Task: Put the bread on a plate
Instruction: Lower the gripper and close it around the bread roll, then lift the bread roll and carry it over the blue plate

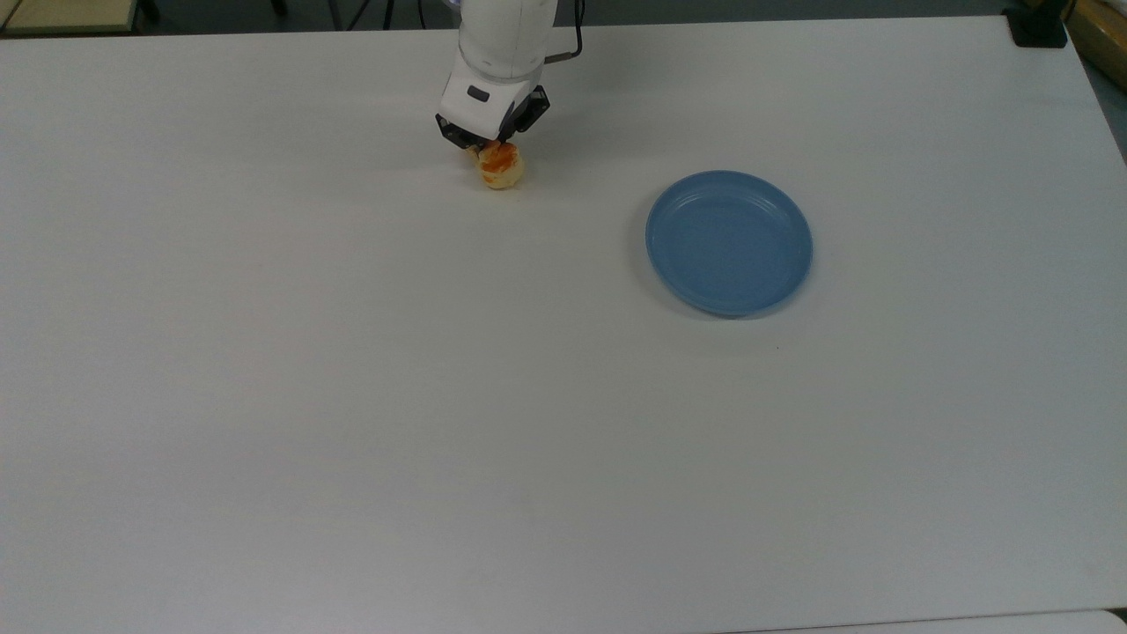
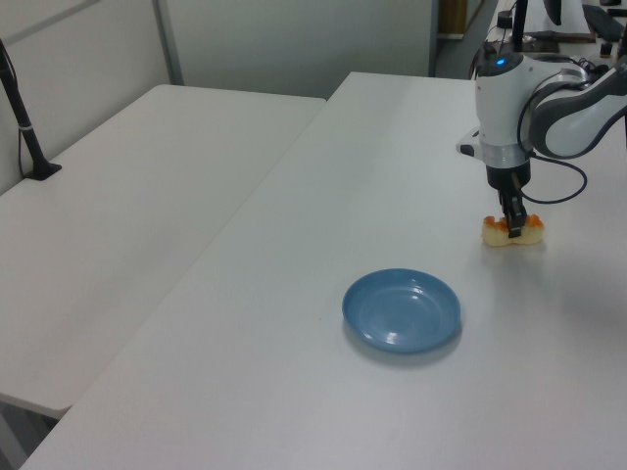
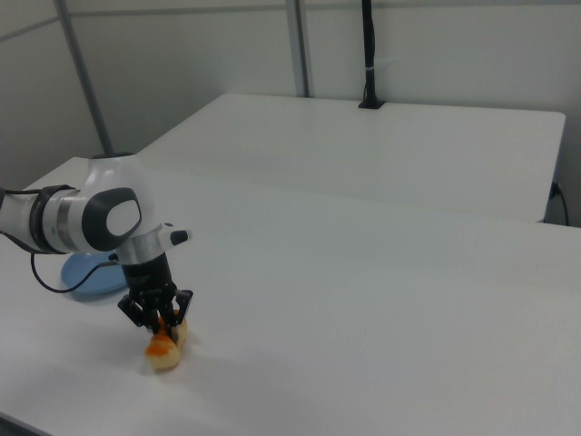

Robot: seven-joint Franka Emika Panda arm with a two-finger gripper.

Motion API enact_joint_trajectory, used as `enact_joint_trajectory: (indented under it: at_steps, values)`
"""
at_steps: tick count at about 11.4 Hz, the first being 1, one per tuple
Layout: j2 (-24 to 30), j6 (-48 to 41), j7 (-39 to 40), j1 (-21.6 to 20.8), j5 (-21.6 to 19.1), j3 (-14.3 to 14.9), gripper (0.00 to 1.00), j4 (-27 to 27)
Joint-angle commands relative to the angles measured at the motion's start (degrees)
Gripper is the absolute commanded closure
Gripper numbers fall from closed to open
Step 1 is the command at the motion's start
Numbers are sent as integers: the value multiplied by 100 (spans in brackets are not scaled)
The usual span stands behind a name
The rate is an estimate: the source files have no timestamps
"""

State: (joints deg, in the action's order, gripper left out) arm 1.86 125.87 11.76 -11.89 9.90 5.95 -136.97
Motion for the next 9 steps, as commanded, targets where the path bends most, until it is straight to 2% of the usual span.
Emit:
enact_joint_trajectory:
  at_steps: [1, 2, 5, 7, 9]
  values:
    - [201, -193, -157, -59, 136, 99, 76, 257]
    - [184, -316, -165, -85, 118, 108, 76, 442]
    - [-237, -940, -314, -191, -171, 99, 76, 1451]
    - [-684, -1247, -664, -410, -513, 99, 76, 2250]
    - [-1212, -1450, -1217, -665, -664, 64, 76, 3015]
